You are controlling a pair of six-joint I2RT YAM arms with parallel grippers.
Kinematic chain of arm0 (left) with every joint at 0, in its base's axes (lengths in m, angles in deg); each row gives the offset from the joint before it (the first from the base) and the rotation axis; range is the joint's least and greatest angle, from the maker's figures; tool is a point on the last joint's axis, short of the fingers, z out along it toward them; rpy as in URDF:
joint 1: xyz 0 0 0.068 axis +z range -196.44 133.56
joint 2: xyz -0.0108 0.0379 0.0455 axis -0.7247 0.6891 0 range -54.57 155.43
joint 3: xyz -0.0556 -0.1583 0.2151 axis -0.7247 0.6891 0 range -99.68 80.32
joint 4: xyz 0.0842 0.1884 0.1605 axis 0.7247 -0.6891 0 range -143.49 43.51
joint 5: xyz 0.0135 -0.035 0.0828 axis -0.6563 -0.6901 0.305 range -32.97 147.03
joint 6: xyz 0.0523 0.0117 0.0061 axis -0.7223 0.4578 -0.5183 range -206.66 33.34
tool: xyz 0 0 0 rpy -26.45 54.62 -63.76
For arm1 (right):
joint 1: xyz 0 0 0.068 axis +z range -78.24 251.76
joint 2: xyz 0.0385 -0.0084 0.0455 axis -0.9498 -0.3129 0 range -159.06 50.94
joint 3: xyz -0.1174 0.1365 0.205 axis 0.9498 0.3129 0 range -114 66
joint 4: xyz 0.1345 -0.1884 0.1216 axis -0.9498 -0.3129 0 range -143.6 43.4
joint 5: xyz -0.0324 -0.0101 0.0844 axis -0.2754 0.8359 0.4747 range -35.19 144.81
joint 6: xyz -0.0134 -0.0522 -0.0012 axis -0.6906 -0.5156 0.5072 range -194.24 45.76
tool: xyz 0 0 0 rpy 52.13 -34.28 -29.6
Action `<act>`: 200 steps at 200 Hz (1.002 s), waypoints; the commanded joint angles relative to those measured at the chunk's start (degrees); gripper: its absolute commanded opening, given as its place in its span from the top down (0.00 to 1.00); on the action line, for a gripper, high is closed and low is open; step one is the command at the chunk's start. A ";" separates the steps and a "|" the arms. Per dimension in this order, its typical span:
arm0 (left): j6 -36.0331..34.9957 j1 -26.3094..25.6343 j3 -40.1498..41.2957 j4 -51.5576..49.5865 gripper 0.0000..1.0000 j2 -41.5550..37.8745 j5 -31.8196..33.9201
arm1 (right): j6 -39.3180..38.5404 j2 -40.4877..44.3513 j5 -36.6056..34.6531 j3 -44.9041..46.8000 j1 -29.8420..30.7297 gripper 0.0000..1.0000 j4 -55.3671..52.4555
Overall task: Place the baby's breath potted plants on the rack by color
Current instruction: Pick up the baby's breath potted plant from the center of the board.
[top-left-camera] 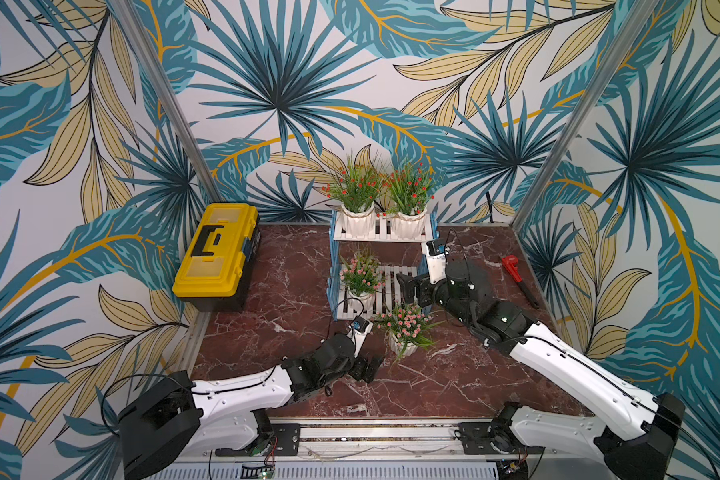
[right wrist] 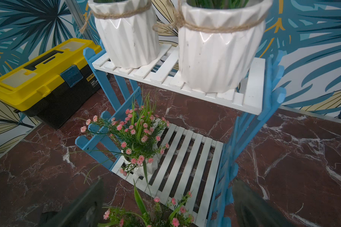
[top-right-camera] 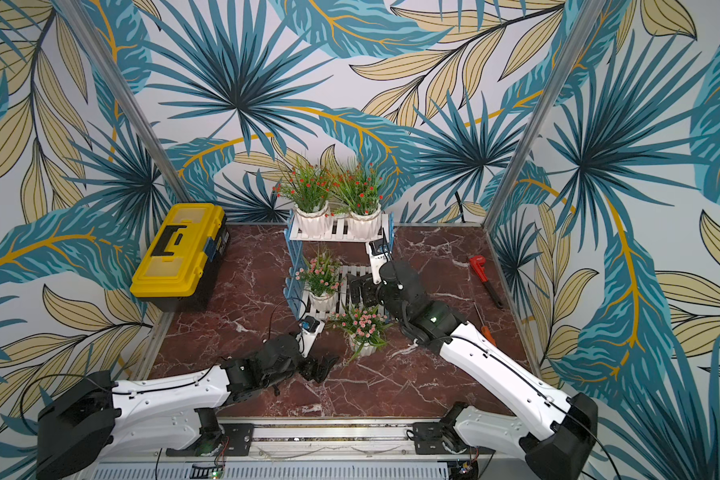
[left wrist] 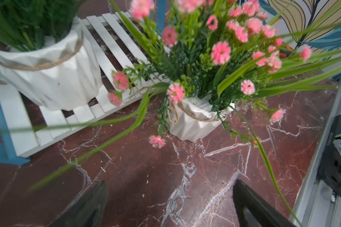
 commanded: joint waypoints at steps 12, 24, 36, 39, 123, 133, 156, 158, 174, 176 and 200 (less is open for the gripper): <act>-3.81 -2.93 1.82 5.11 0.00 3.44 -0.94 | 0.78 -0.58 0.30 -1.06 0.44 0.00 0.89; -4.85 -3.75 3.56 10.24 0.00 5.02 -0.51 | 0.81 -0.54 0.24 -0.98 0.44 0.00 1.03; -5.48 -3.72 3.88 13.21 0.01 6.93 -0.51 | 0.84 -0.47 0.23 -0.98 0.51 0.00 0.94; -5.77 -3.72 3.76 13.78 0.01 7.34 -0.66 | 0.83 -0.47 0.18 -0.98 0.46 0.01 0.91; -14.85 -2.80 -2.26 27.15 0.01 22.33 -5.69 | 1.42 0.05 -0.21 -1.84 0.66 0.01 0.34; -15.91 -2.75 -3.13 27.15 0.01 23.47 -6.49 | 1.51 -0.02 -0.22 -2.11 0.73 0.01 0.16; -17.37 -1.65 -4.03 27.34 0.01 24.53 -7.83 | 1.78 0.09 -0.42 -2.45 0.87 0.01 -0.01; -17.47 -1.47 -4.03 27.42 0.01 24.58 -8.01 | 1.84 0.08 -0.36 -2.47 0.86 0.00 -0.02; -18.86 -0.05 -4.81 27.96 0.01 25.51 -9.48 | 2.19 -0.08 -0.38 -2.71 0.85 0.00 0.06; -19.01 0.07 -4.97 28.01 0.00 25.66 -9.74 | 2.20 -0.16 -0.33 -2.73 0.90 0.00 0.13; -19.90 2.70 -7.37 27.94 0.01 28.27 -12.99 | 2.56 -1.12 0.73 -4.14 0.92 0.01 -0.12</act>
